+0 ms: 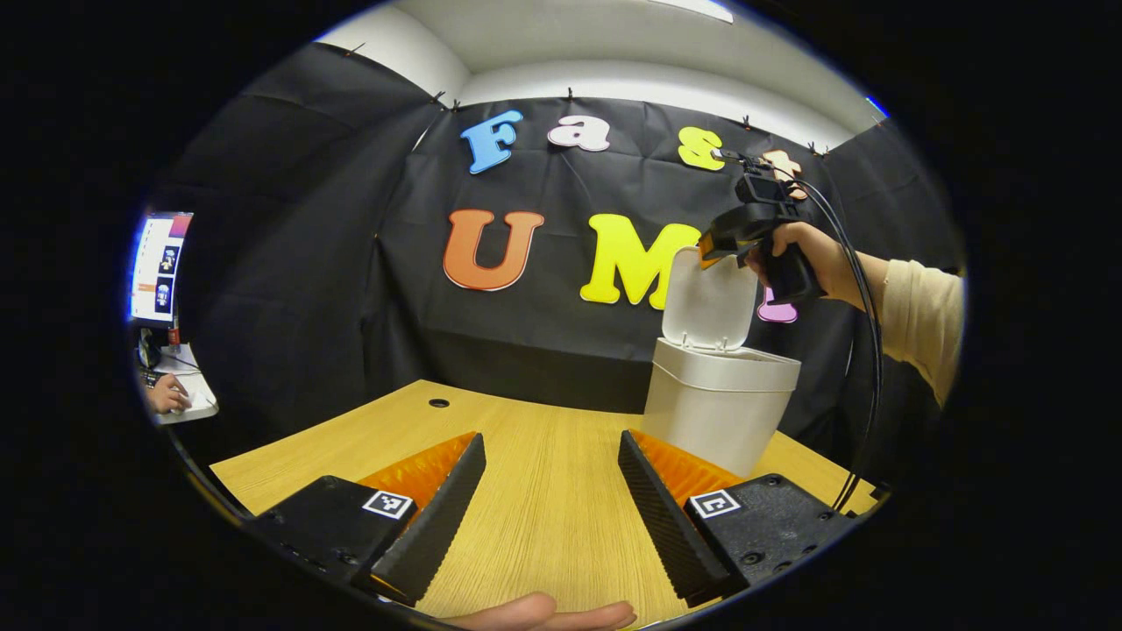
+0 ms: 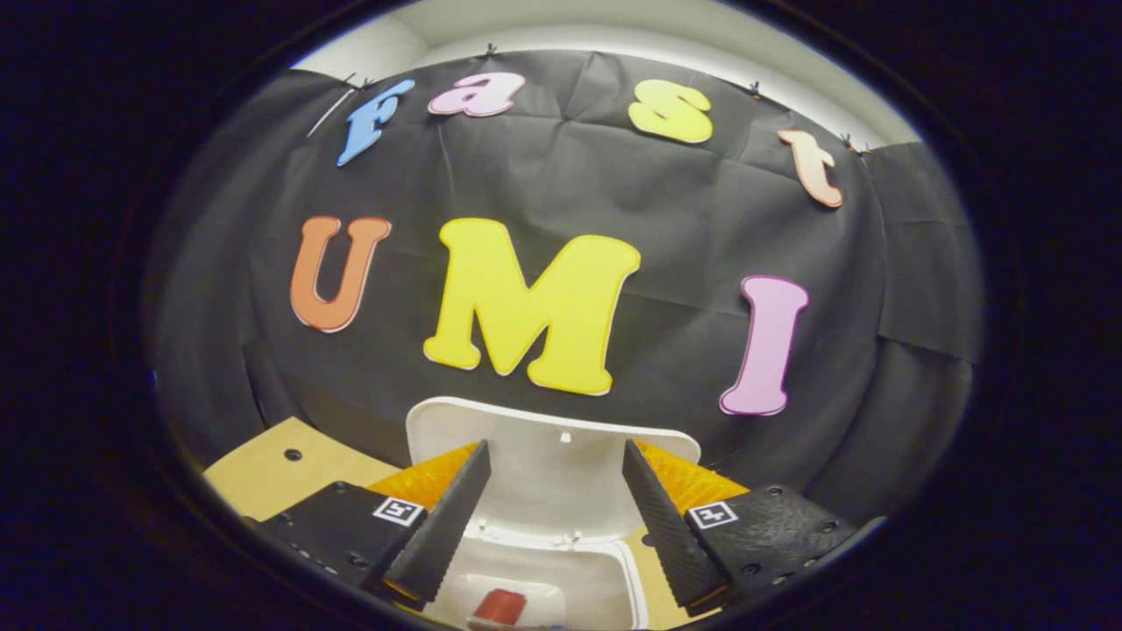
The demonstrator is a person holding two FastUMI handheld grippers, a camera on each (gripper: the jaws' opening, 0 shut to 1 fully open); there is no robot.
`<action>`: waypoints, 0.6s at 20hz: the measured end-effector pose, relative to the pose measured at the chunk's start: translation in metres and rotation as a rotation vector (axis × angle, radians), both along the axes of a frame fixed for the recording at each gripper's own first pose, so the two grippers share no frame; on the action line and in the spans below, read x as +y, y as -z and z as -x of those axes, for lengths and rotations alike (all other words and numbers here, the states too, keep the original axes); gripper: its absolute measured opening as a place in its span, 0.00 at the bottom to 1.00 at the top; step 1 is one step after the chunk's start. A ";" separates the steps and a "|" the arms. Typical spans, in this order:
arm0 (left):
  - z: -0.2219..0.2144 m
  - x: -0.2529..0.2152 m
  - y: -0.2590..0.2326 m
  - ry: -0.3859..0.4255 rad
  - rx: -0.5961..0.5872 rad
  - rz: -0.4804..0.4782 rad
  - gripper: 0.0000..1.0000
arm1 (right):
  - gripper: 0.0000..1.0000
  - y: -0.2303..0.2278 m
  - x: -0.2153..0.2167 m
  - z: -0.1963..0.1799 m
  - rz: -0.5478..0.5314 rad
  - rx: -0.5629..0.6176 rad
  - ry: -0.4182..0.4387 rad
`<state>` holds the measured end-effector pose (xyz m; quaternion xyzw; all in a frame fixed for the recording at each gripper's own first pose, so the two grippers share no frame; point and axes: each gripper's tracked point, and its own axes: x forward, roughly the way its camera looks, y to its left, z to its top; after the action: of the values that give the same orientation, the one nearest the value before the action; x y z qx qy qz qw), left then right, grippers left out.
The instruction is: Press the lid of the desktop garbage bin to open it, pick up the crumpled paper on the desktop and throw it into the bin, then pick up the pop can on the desktop and drop it into the bin, and finally close the garbage bin lid.
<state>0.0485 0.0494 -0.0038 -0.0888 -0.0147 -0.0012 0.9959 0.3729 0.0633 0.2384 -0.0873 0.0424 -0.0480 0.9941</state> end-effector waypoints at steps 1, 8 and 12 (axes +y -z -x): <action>-0.001 -0.002 0.001 -0.004 0.001 0.003 0.99 | 0.93 -0.007 0.006 0.003 -0.004 -0.033 -0.026; -0.004 0.007 0.006 -0.017 0.017 0.028 0.99 | 0.93 -0.052 0.014 -0.001 -0.082 -0.199 -0.069; -0.004 0.012 0.005 -0.022 0.012 0.032 0.99 | 0.93 -0.056 0.000 -0.025 -0.097 -0.201 -0.019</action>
<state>0.0523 0.0615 -0.0089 -0.1045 -0.0098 0.0104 0.9944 0.3977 0.0633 0.2948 -0.0344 -0.0562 -0.0452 0.9968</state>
